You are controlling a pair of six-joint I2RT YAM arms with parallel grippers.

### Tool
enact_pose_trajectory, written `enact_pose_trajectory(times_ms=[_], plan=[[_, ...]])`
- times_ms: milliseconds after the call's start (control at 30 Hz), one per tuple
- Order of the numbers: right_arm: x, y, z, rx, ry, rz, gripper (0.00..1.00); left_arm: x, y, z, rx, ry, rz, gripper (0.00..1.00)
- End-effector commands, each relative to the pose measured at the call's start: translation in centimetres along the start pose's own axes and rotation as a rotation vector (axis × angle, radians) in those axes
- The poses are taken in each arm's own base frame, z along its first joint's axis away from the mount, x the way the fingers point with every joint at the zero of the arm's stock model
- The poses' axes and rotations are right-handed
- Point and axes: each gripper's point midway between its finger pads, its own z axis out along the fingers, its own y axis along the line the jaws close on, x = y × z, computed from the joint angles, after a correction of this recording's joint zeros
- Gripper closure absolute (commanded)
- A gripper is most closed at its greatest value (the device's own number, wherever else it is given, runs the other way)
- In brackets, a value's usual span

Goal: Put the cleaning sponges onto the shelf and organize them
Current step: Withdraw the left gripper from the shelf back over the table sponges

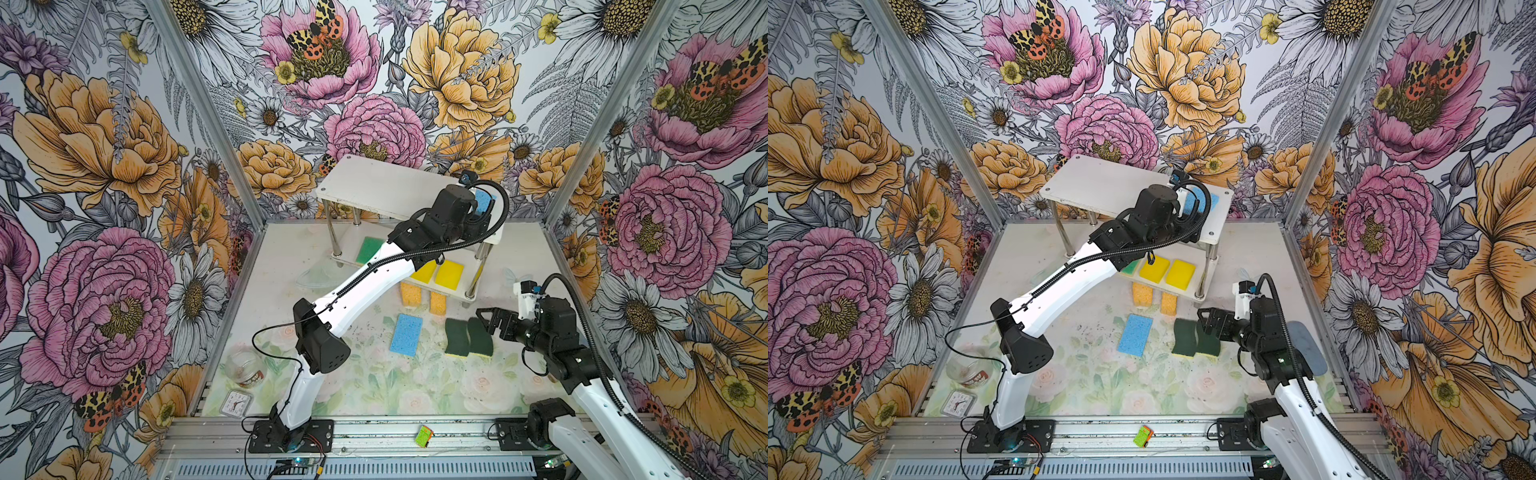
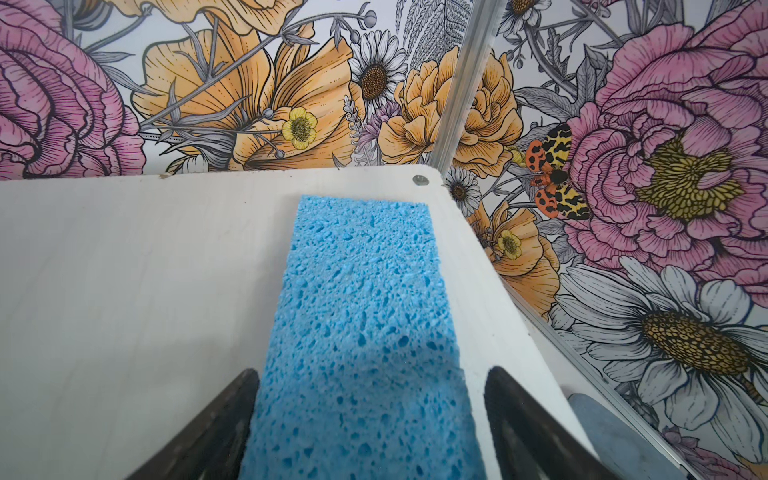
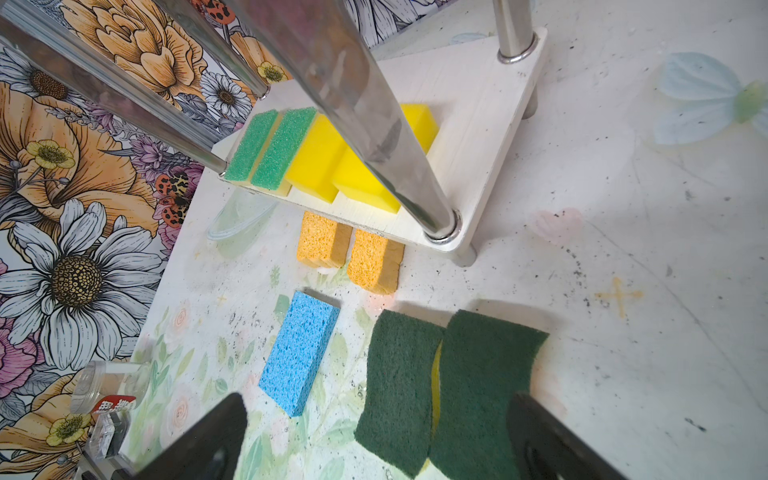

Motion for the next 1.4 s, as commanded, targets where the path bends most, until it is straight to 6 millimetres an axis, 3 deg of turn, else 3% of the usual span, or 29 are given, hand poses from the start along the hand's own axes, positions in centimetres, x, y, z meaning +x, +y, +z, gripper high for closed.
enact_pose_trajectory(times_ms=[0,167,300,467,667,800,867,967,1133,1367], plan=[[0.0,0.0,0.0,0.003,-0.005,-0.023,0.00,-0.5,-0.8,-0.5,0.030,-0.010,-0.018,0.14],[-0.1,0.1,0.0,0.002,-0.007,-0.023,0.00,-1.0,-0.7,-0.9,0.030,-0.019,-0.018,0.14],[-0.2,0.2,-0.1,-0.001,-0.008,-0.025,0.00,-2.7,-0.5,-2.5,0.023,-0.059,-0.003,0.12],[-0.3,0.2,0.0,-0.001,-0.006,-0.023,0.00,-4.8,0.4,-5.4,0.004,-0.107,0.024,0.10],[-0.3,0.2,0.0,0.002,-0.007,-0.022,0.00,-4.4,1.6,-10.6,0.001,-0.102,0.048,0.06],[-0.4,0.2,-0.1,0.000,-0.009,-0.020,0.00,-1.2,3.2,-12.5,-0.021,-0.051,0.062,0.02],[-0.4,0.2,-0.1,0.001,-0.009,-0.020,0.00,1.4,4.0,-13.2,-0.030,-0.008,0.058,0.01],[-0.4,0.1,0.0,0.006,-0.007,-0.015,0.00,5.6,5.6,-14.4,-0.050,0.060,0.011,0.01],[-0.4,-0.1,0.1,0.015,-0.004,-0.013,0.00,14.7,9.0,-15.0,-0.097,0.220,-0.102,0.01],[-0.3,-0.4,0.4,0.027,0.005,-0.006,0.00,24.3,10.4,-15.0,-0.129,0.412,-0.257,0.01]])
